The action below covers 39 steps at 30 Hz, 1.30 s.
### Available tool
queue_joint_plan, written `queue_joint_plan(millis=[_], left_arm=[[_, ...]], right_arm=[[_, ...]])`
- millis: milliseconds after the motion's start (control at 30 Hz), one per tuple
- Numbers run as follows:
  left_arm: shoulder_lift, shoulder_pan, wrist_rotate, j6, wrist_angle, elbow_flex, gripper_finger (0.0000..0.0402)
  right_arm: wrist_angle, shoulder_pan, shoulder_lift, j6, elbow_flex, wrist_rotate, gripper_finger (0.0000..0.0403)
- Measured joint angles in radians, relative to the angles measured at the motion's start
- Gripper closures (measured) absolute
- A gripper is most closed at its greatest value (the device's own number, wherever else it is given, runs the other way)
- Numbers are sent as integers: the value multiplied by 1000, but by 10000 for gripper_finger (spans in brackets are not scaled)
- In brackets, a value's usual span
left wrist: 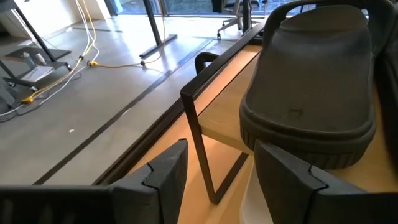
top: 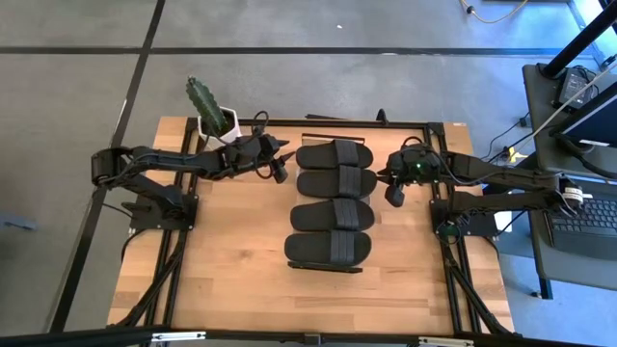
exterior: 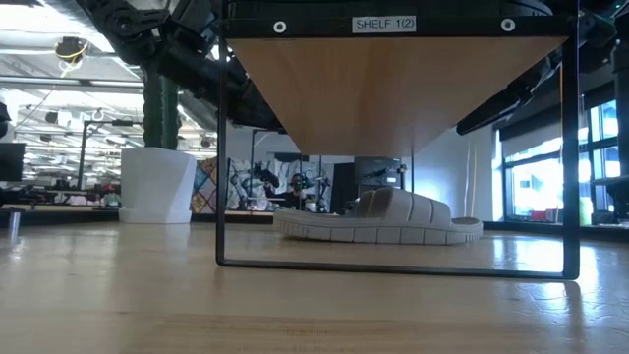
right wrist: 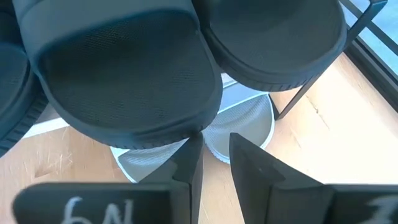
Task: Pick and place slides into the shelf
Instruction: Adjust the black slippers on the shelf, then return to Home Position
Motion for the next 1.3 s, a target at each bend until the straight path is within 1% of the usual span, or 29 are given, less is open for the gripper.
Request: queue_joint_plan(millis=[133, 233, 467, 600, 667, 800, 867, 1067, 1300], left_arm=[[-10, 0, -6, 19, -3, 0, 225], [-12, 0, -6, 19, -20, 0, 225], [-103, 8, -7, 18, -142, 0, 225], [-167, -4, 38, 19, -170, -10, 225], [-201, -13, 40, 19, -172, -33, 225], [-286, -14, 24, 4, -166, -101, 225], [-338, -14, 10, -5, -130, -143, 225], [-495, -34, 12, -9, 0, -288, 225], [-638, -66, 13, -26, 24, -403, 225]], right_arm=[[-17, 0, -22, 18, 0, 1, 323], [-62, 0, -47, 32, 0, 2, 323], [-81, 0, -136, 20, 0, 9, 323], [-62, -1, -202, -4, -17, 91, 323], [-29, -1, -247, -15, -52, 135, 323], [110, -2, -372, -68, -149, 140, 323], [180, -9, -434, -102, -189, 140, 323], [199, -75, -567, -133, -260, 140, 323], [233, -150, -674, -132, -345, 133, 323]])
